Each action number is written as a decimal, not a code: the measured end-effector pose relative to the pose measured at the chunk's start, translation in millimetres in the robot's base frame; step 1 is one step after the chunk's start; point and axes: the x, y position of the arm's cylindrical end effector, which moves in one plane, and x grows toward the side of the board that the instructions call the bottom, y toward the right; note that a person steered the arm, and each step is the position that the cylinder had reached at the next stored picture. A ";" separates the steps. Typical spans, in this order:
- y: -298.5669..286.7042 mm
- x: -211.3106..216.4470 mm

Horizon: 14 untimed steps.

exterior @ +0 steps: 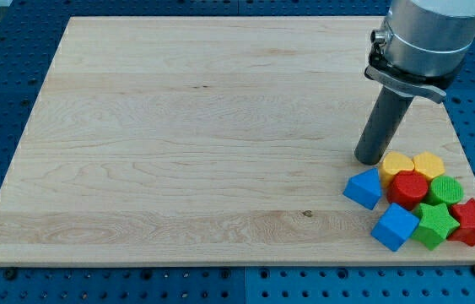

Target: Move red star and green star slightly up

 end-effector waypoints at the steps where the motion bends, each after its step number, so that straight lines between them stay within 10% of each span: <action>1: 0.0 -2.5; 14: 180.3 -2.8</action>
